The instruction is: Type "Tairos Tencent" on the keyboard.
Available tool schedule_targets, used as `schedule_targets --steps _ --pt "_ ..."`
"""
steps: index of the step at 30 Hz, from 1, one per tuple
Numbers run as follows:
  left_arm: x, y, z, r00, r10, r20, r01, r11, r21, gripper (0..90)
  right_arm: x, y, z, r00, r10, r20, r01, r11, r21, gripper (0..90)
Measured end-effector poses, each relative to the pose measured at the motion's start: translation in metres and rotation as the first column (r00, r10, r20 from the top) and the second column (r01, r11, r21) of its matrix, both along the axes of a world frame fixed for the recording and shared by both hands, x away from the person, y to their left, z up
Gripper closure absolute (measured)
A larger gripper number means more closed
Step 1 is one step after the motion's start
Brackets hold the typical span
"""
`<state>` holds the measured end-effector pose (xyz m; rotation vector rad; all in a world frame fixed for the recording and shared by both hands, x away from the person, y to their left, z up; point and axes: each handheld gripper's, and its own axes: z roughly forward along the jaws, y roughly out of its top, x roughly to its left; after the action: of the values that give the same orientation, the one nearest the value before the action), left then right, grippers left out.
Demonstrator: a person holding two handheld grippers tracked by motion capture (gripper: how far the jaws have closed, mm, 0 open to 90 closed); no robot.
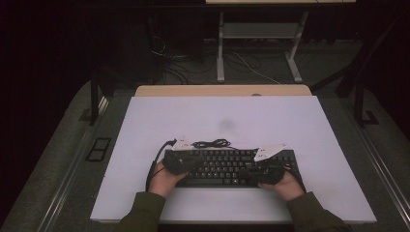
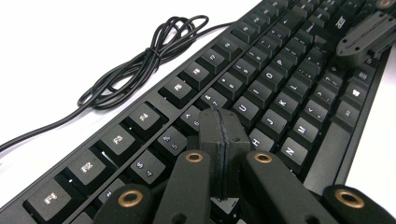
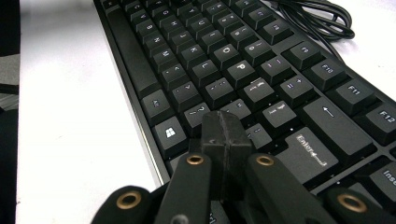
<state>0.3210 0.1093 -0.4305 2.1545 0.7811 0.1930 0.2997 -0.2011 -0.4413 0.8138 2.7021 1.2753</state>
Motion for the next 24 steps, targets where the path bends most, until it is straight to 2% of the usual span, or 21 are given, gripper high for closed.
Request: schedule_targets --steps 5,6,8,19,24 --pt "-0.001 0.002 0.002 1.0000 0.009 -0.002 -0.009 0.9995 -0.032 88.9 0.000 0.000 0.000 1.0000 -0.001 0.001 0.001 1.000 0.001 89.5" --pt "-0.001 0.003 0.003 1.0000 0.002 -0.002 -0.002 0.9996 -0.029 86.9 0.000 0.000 0.000 1.0000 -0.002 0.000 0.002 1.000 0.002 89.5" --pt "-0.002 0.005 0.003 0.9999 0.007 -0.008 -0.007 0.9988 -0.048 84.4 0.000 0.000 0.000 1.0000 -0.001 -0.001 0.001 1.000 0.003 89.5" --pt "-0.010 0.017 0.006 0.9999 -0.002 0.011 0.003 0.9951 -0.099 56.1 0.000 0.000 0.000 1.0000 0.004 0.001 -0.004 1.000 -0.002 89.5" --pt "-0.015 0.023 0.006 0.9996 -0.004 0.026 0.006 0.9945 -0.105 42.9 0.001 0.000 0.000 1.0000 0.006 0.001 -0.006 1.000 -0.002 89.5"
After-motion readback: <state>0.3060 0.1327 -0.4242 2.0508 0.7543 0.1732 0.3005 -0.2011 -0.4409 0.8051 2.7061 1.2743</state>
